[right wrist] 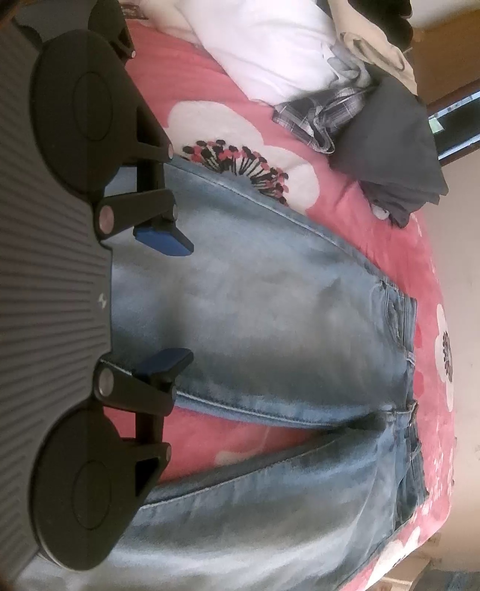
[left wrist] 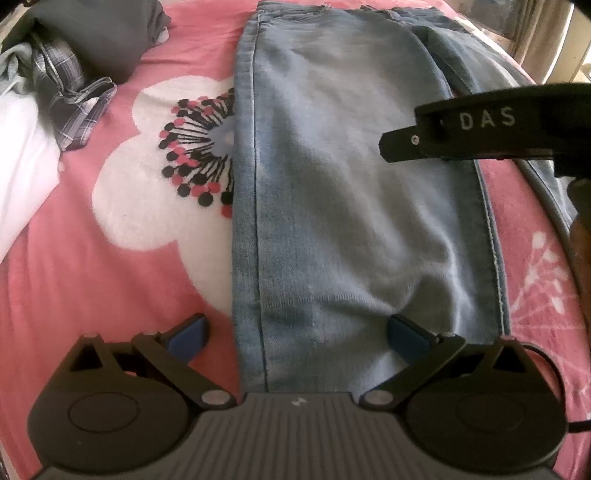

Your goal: Fold clothes

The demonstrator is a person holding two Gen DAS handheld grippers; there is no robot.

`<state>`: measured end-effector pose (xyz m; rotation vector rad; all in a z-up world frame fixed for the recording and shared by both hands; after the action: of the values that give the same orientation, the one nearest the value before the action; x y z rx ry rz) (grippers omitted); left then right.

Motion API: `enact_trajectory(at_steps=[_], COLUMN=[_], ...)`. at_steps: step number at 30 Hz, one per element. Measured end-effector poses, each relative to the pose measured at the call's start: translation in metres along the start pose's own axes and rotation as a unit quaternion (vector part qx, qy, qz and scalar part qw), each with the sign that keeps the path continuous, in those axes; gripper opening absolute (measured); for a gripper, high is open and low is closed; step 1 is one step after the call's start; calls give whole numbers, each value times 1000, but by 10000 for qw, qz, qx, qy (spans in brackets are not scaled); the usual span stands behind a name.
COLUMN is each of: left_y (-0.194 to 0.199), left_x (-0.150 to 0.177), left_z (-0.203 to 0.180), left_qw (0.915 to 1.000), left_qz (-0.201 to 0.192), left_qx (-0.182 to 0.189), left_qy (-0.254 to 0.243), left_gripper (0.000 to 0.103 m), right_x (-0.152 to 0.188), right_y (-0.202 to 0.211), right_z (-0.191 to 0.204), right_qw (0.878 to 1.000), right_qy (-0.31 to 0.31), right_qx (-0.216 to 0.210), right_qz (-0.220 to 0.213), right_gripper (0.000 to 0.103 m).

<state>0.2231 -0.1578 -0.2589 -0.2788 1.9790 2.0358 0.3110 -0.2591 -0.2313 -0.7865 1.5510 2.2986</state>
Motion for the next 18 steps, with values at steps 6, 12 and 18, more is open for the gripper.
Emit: enact_trajectory(at_steps=[6, 12, 18], left_y=[1, 1, 1], left_x=[-1, 0, 0], left_z=[-1, -1, -1], left_qw=[10000, 10000, 9999], left_qz=[-10, -75, -111], left_qx=[-53, -61, -1], left_qy=[11, 18, -11], left_gripper=[103, 103, 103], right_x=[-6, -6, -6], right_y=[-8, -16, -16], right_z=[-1, -2, -4], right_qw=[10000, 10000, 10000], right_qy=[20, 32, 12], right_qx=[-17, 15, 2], right_qz=[-34, -24, -31], right_gripper=[55, 55, 55])
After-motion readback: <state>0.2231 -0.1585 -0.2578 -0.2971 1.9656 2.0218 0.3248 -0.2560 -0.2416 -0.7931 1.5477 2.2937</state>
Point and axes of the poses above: each gripper's, at about its wrist camera, not at the fingertips, and y roughly against the way its jaws point, z to its left, x to its underside, the point moved 5 cm from there along -y, roughly the way its jaws point, and after that the axes turned 2 degrees about z, right-handed, at the moved point
